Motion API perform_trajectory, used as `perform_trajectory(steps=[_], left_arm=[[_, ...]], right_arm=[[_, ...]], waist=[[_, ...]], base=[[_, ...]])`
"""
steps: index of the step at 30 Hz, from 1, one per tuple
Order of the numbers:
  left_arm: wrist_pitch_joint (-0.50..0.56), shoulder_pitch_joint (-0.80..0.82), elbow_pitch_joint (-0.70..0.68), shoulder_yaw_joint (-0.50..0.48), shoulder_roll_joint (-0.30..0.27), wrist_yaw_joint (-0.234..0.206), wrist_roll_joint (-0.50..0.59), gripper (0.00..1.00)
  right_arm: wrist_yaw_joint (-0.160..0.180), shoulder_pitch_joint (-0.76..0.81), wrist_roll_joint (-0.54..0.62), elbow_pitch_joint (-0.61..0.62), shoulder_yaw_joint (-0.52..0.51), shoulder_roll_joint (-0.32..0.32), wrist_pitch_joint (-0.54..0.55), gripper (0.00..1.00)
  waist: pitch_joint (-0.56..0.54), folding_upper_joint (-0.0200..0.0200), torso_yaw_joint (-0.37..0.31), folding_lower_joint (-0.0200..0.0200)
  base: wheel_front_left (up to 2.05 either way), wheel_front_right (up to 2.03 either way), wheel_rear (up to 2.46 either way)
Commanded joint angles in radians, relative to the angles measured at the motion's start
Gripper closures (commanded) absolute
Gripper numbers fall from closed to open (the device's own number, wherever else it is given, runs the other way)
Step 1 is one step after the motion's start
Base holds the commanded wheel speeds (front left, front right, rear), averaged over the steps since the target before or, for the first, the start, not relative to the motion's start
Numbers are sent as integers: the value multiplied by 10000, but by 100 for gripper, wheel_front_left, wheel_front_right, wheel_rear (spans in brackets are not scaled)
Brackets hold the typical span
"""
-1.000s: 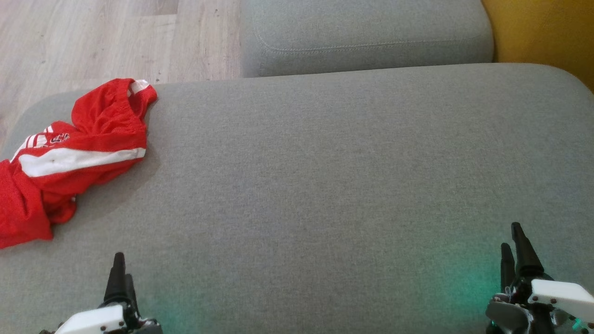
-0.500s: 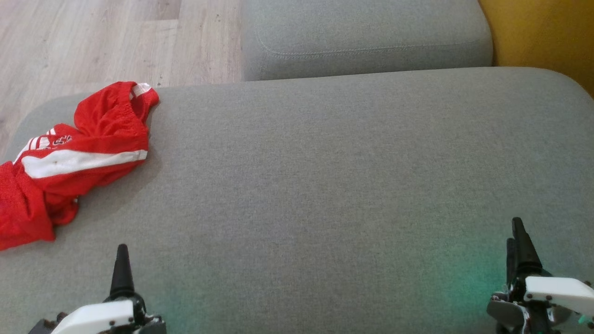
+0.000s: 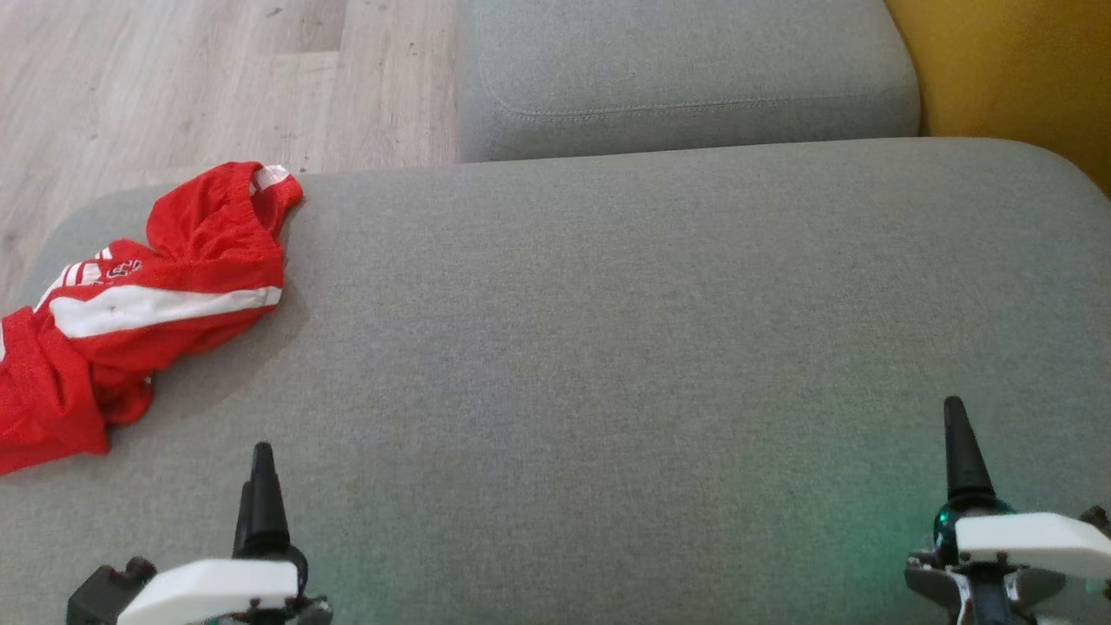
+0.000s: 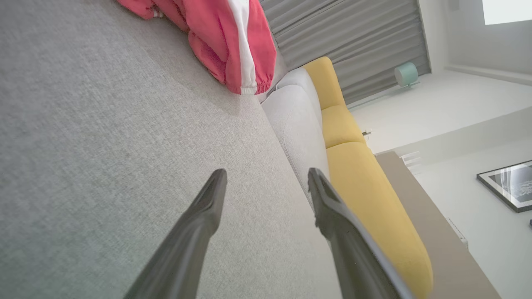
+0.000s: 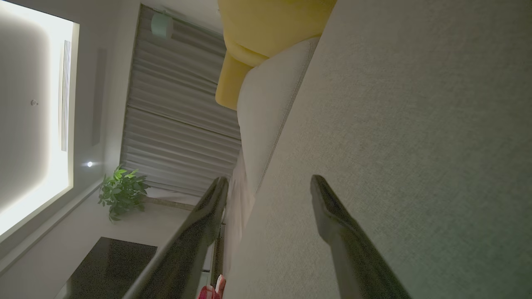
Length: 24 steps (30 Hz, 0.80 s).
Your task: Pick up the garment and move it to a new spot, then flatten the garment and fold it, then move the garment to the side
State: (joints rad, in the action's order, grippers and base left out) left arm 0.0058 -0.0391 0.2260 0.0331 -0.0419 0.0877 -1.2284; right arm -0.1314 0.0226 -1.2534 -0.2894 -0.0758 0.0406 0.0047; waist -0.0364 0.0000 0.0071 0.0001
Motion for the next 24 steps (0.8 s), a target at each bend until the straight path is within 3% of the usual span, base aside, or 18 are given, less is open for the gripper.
perform_trajectory(steps=[1, 13, 24], left_arm=[[-131, 138, -418, -42, -47, -27, 416, 0], [-517, -300, -558, 200, -99, -96, 2746, 0], [-814, -499, -753, 364, -140, -203, 4116, 0]], right_arm=[[2, -114, 327, 435, 107, 40, -138, 0], [3, 150, 2423, 720, 524, 48, -521, 0], [4, 249, 3849, 768, 907, 55, -816, 0]], waist=[[-16, 0, 5, -1], [-157, 0, 35, -1], [-237, 0, 92, -1]], base=[[0, 0, 0], [0, 0, 0], [0, 0, 0]])
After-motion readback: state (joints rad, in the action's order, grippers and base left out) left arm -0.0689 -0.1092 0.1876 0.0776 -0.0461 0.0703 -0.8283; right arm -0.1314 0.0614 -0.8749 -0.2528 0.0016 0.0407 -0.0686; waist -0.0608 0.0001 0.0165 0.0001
